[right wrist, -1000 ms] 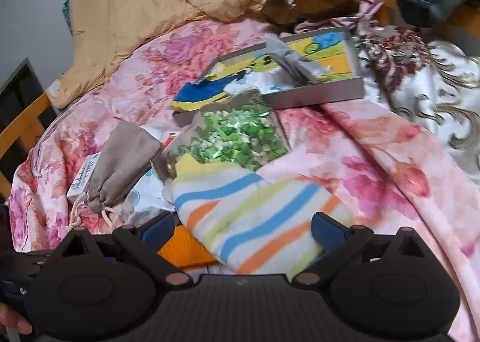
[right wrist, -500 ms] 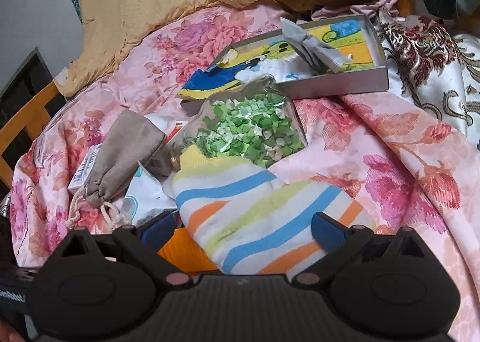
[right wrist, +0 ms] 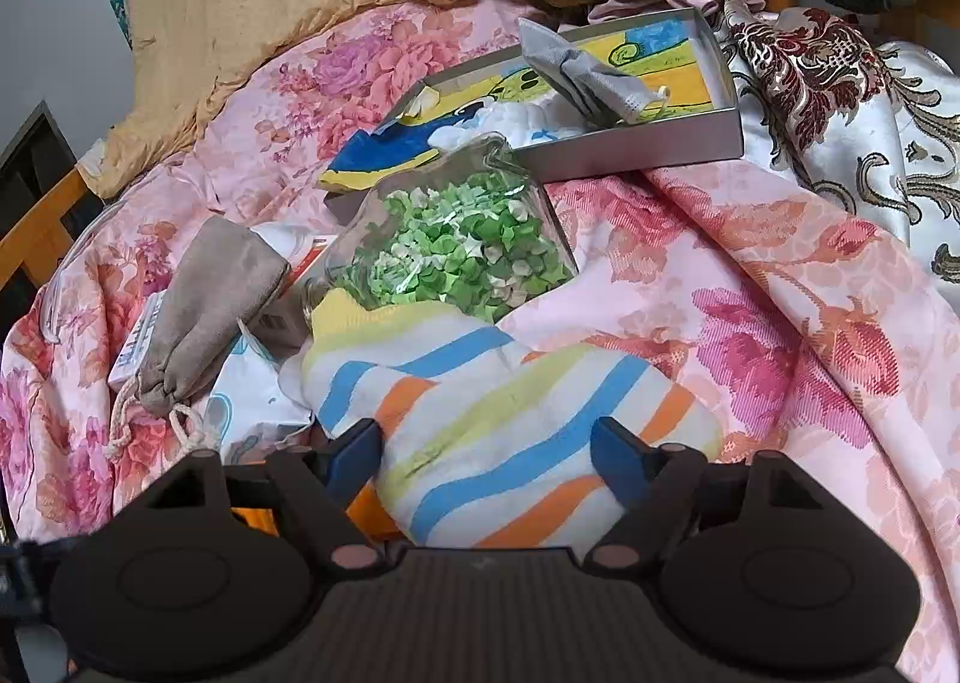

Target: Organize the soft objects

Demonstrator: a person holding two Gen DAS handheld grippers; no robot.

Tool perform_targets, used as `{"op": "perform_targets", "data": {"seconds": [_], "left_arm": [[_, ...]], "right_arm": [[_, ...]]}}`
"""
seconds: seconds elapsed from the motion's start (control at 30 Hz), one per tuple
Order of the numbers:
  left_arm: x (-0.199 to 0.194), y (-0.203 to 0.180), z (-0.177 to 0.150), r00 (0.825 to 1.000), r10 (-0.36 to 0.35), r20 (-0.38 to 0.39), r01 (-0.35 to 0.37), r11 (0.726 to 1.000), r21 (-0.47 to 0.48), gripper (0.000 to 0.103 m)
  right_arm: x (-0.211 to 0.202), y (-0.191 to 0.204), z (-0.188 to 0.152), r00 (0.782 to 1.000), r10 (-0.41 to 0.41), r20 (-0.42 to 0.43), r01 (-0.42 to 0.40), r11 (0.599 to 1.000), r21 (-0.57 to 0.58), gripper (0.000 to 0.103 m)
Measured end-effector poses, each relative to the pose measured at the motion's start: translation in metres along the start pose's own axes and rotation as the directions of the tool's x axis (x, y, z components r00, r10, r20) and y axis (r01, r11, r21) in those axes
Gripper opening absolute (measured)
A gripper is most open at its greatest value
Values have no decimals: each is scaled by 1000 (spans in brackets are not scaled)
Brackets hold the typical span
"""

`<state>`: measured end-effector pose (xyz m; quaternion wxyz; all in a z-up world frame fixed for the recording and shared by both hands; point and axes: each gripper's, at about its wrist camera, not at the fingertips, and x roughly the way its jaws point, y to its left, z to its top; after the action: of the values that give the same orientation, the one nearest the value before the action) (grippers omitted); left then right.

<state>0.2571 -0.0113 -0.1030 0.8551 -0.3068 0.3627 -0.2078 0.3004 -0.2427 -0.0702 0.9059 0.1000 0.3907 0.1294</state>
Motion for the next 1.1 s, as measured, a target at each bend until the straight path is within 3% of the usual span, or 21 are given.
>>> {"op": "perform_targets", "data": {"seconds": [0.23,0.3,0.53,0.77,0.93,1.1], "left_arm": [[11,13,9,1000,9,-16,-10,999,-44,76],[14,13,10,999,32,-27,-33,998,-45,68],[14,12,10,996,86,-13,-86,996,-18,38],[9,-2,11,997,75,21,-76,996,54,32],[11,-9,10,995,100,26,-101,991,87,32],[19,-3,13,993,122,-10,-121,991,50,42]], "right_arm": [[3,-2,0,1000,21,-9,-21,999,39,75],[4,-1,-1,1000,25,-9,-25,999,37,72],[1,4,-1,999,49,11,-49,999,18,47],[-7,1,0,997,67,47,-69,997,41,20],[-10,-3,1,996,62,62,-65,996,55,13],[-12,-2,1,996,59,70,-62,997,47,10]]}}
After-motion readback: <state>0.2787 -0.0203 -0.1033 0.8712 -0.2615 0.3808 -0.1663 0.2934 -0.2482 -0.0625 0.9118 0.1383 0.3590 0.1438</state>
